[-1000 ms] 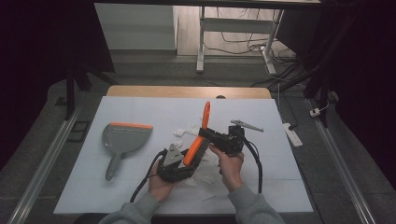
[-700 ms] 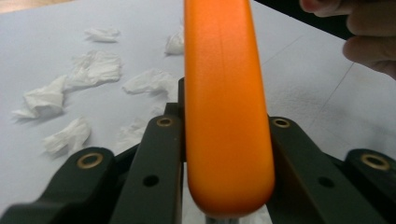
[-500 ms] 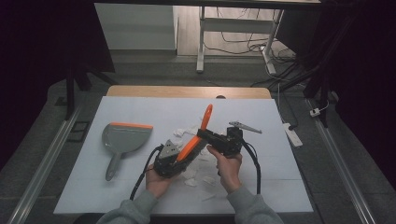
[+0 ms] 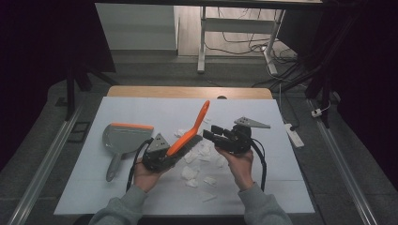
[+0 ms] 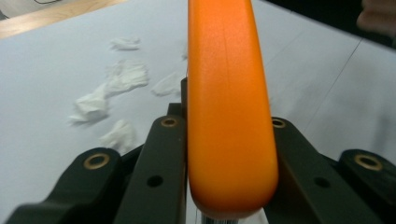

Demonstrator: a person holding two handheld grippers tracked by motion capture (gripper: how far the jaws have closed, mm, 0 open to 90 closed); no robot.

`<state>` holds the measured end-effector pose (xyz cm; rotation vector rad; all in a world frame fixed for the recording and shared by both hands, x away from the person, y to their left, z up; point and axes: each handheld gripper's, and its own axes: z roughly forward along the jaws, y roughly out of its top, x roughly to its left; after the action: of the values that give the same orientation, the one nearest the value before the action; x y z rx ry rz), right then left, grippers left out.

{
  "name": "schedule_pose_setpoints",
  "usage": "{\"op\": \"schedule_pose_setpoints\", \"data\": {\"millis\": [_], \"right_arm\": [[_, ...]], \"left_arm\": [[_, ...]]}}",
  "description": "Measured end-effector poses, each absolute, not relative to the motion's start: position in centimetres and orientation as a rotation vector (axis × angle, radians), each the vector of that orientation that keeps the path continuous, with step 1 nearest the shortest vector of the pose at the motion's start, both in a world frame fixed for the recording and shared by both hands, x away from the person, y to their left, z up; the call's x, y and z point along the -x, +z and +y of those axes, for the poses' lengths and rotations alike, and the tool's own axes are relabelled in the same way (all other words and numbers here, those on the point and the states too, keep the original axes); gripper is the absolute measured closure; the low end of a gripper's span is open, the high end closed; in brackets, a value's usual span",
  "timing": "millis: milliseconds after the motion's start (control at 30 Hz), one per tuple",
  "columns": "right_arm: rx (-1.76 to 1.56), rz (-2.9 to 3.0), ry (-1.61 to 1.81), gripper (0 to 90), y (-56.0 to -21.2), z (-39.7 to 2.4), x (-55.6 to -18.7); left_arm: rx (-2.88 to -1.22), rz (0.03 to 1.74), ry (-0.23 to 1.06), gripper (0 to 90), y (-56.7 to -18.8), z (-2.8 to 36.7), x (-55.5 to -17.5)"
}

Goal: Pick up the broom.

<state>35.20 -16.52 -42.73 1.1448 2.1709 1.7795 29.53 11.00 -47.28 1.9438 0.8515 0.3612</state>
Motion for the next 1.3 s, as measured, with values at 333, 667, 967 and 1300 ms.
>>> {"op": "schedule_pose_setpoints", "data": {"millis": [333,667,967,1300], "right_arm": [[-0.968,2.379,1.592,42.0,-41.6,-17.9,-35.1],[-0.725,2.51,1.385,39.4,-40.1,-17.5,-33.6],[-0.634,2.548,1.313,37.4,-39.4,-17.3,-33.0],[-0.525,2.622,1.162,34.3,-39.5,-16.5,-32.8]], "left_arm": [[-2.074,0.801,0.364,78.6,-46.1,12.7,-29.8],[-2.166,0.745,0.341,78.6,-45.7,12.5,-30.1],[-2.304,0.612,0.291,78.5,-45.9,9.5,-31.1],[-2.399,0.519,0.274,78.5,-46.2,7.6,-30.8]]}}
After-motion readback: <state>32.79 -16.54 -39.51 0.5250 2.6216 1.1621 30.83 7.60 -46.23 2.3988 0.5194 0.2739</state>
